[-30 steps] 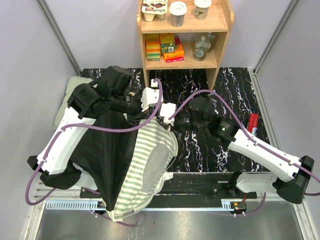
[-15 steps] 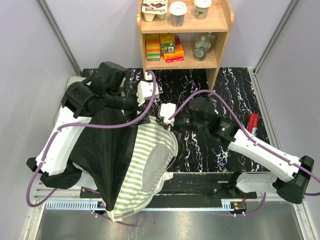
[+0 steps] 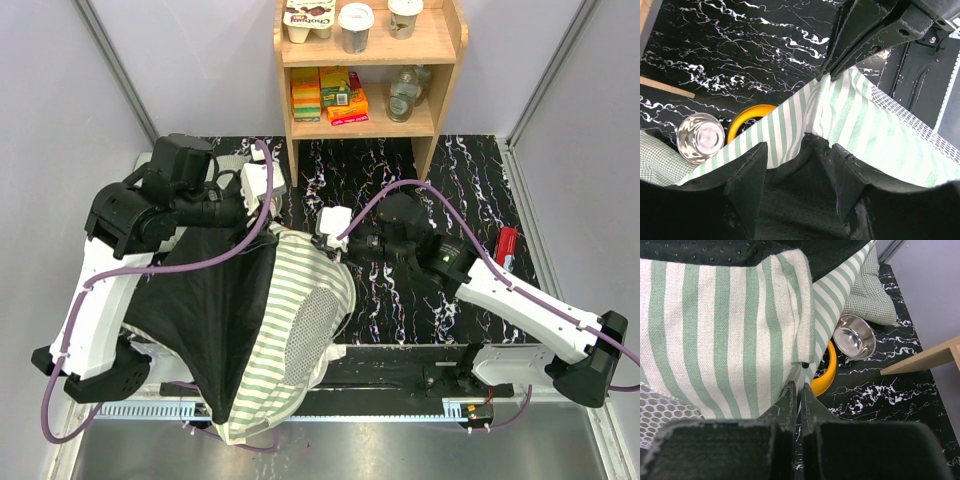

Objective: Set up the pet tent

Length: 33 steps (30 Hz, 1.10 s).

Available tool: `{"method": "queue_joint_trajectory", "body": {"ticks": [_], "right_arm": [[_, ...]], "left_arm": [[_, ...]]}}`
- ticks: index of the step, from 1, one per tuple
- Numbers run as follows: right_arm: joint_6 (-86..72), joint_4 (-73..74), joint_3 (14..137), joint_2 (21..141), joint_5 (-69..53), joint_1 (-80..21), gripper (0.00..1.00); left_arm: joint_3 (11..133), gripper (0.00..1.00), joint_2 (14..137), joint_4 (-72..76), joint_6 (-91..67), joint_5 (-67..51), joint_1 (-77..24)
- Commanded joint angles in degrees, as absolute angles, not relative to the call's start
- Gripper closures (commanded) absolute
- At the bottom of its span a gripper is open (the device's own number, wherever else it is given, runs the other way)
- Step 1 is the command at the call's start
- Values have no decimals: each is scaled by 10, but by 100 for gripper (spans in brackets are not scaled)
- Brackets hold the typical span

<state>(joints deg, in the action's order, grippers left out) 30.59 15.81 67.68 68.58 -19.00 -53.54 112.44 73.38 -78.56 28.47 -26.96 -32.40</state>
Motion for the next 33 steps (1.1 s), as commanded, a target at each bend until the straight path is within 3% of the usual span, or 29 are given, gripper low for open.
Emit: {"method": "queue_joint_trajectory", "body": {"ticks": [1,6,10,15,33], "right_arm": [[327,207,663,702,-208,-545,100],[325,207,662,699,-205,-545,100],[326,207,661,695,-205,-544,100],[327,207,661,694,-208,-545,100],[331,221,673,686,-201,-545,100]], "left_arm": [[1111,44,741,-811,283,-304,-323],[1116,52,767,-833,291,-352,-323],[1123,65,782,-851,297,-345,-323],[1136,100,788,-851,298,-359,-323],[1191,100,819,-859,319,-309,-388]]}}
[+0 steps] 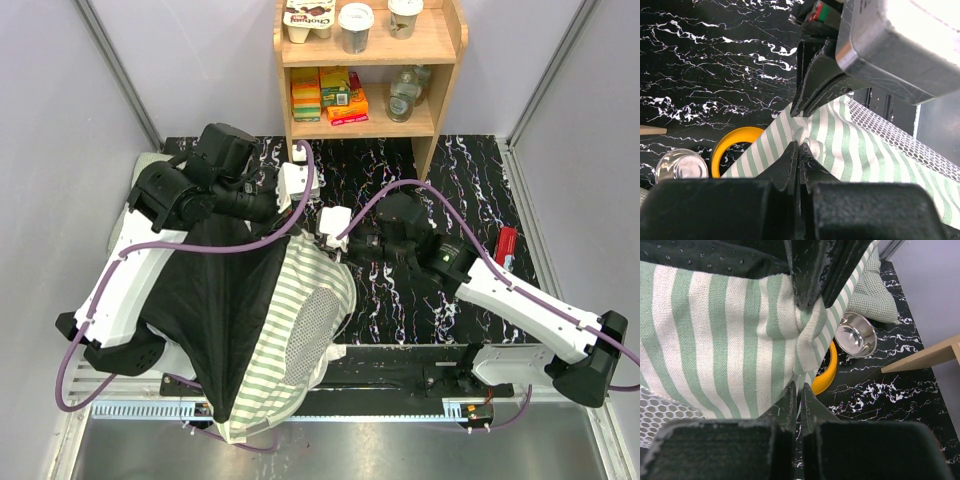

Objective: Set up the pet tent

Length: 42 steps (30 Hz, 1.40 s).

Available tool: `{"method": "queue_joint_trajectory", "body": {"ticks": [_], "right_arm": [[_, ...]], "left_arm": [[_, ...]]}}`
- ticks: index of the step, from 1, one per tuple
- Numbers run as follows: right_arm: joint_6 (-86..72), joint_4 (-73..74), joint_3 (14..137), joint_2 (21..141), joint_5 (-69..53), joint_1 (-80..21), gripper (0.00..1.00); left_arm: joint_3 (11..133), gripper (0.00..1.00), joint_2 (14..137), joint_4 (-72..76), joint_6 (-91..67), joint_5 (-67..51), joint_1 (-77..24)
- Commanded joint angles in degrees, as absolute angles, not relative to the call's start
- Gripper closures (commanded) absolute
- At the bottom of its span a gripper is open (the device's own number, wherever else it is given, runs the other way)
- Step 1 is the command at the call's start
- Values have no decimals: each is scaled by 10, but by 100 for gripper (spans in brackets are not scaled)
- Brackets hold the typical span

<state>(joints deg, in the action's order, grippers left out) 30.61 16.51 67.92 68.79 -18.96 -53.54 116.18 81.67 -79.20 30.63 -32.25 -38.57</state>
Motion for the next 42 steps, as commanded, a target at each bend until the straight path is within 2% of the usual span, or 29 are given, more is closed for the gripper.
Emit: {"method": "queue_joint_trajectory", "body": {"ticks": [1,23,26,42], "right_arm": [[334,220,669,682,-205,-545,100],[323,200,666,676,-209,-545,98],[302,200,656,671,-186,-546,80],[177,197,660,612,-157,-518,17]], "left_arm": [[1190,100,818,-856,320,-301,-389],[1150,100,818,-839,330,-287,-431],[1150,100,815,-828,325,-269,-430],[1133,100,809,-814,329,-254,-429]]}}
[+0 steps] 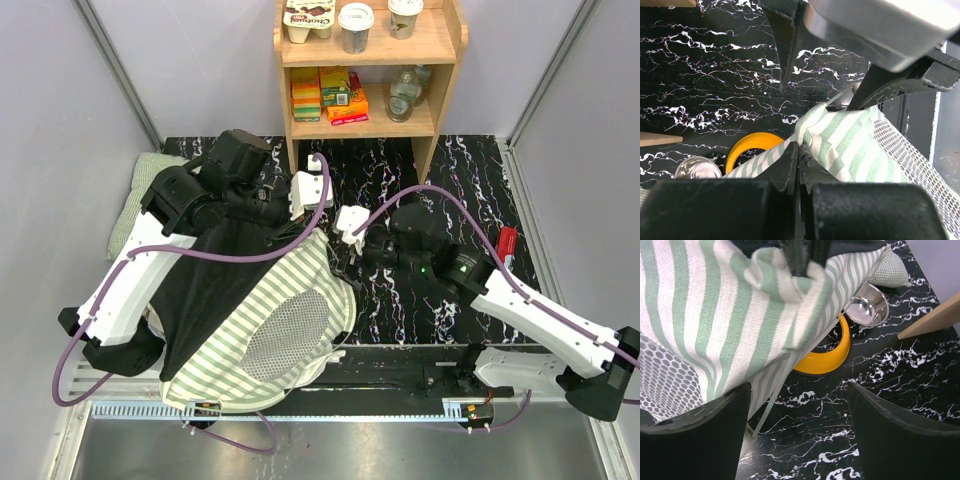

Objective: Set up the pet tent

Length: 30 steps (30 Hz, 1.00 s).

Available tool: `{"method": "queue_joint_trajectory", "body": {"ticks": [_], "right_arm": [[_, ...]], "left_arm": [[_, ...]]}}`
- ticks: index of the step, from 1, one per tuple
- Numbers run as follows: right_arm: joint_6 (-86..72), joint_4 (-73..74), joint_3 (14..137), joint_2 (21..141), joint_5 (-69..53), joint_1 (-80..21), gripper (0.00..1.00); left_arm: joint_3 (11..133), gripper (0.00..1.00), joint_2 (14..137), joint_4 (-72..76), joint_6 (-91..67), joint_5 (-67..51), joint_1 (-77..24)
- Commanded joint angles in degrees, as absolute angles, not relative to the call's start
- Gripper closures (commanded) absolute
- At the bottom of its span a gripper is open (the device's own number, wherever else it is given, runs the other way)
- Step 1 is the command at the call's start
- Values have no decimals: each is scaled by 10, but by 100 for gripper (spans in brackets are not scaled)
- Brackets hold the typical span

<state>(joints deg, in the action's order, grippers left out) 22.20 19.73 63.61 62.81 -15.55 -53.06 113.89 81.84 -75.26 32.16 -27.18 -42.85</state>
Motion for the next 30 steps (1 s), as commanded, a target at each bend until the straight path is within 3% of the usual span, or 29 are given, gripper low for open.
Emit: {"method": "queue_joint_trajectory", "body": {"ticks": [1,3,10,18,26,30], "right_arm": [[169,196,664,613,-160,-512,16],[153,197,666,608,-170,-501,10],[100,187,657,570,-259,-433,10],[99,213,597,553,-396,-426,33],[40,175,528,563,-417,-425,35],[11,142,538,608,-444,-425,56]], "left_arm": [[1134,100,807,-812,329,-253,-429],[1134,100,806,-811,329,-248,-428],[1133,100,794,-802,330,-235,-426],[1140,100,788,-795,330,-225,-425],[1142,100,782,-795,330,-219,-425],[1145,100,781,-795,338,-222,-425]]}}
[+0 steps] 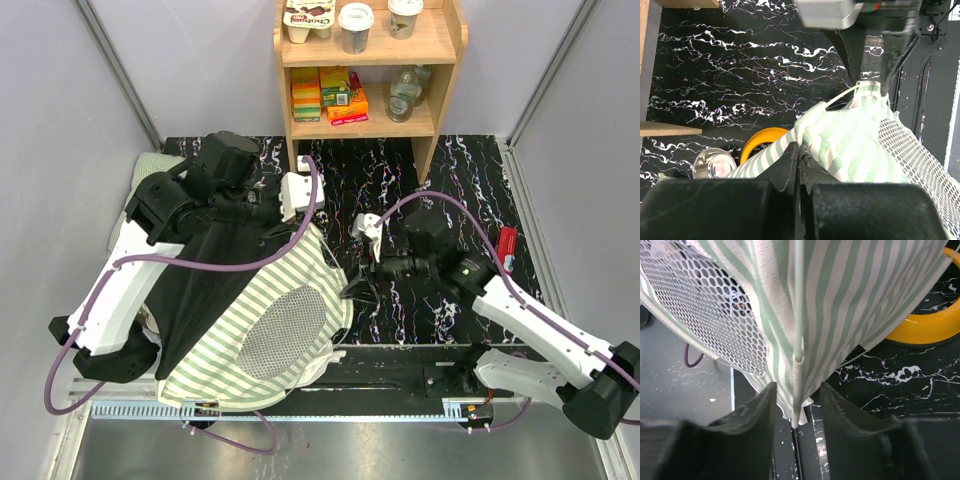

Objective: Set up the pet tent

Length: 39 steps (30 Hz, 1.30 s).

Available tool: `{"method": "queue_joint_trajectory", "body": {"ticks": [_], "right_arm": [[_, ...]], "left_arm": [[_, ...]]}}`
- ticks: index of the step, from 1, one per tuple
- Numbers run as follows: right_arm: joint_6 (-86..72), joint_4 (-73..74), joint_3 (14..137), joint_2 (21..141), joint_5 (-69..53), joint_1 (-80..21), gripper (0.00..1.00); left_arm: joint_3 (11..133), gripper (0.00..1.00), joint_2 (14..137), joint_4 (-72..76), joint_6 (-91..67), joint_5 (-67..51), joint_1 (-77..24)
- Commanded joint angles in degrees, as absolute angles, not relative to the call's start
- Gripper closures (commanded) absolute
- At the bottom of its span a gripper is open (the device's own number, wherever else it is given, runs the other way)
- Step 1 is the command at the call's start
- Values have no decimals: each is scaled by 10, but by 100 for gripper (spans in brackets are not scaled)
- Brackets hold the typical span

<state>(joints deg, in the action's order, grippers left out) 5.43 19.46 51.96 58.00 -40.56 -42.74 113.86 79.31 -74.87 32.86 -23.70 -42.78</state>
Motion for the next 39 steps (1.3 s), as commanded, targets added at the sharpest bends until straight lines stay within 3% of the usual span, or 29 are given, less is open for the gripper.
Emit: {"method": "queue_joint_trajectory", "body": {"ticks": [1,7,14,17,19,22,26,34,39], "right_arm": [[10,142,547,620,-447,-426,62],[43,174,581,647,-441,-426,100],[93,233,614,663,-419,-427,100],[107,247,628,674,-411,-432,100],[113,255,632,676,-401,-434,100],[118,261,628,669,-389,-434,100],[131,272,635,672,-388,-435,100],[177,319,689,697,-346,-442,100],[192,258,707,649,-229,-441,100]], "left_arm": [[1149,100,780,-795,339,-226,-425],[1201,100,783,-802,335,-250,-426],[1216,99,793,-800,345,-230,-443],[1234,93,808,-801,345,-229,-453],[1264,83,816,-806,348,-231,-454],[1284,56,817,-813,366,-215,-454],[1296,42,806,-823,400,-207,-454],[1314,33,831,-839,423,-198,-493],[1365,32,825,-757,370,-178,-492]]}}
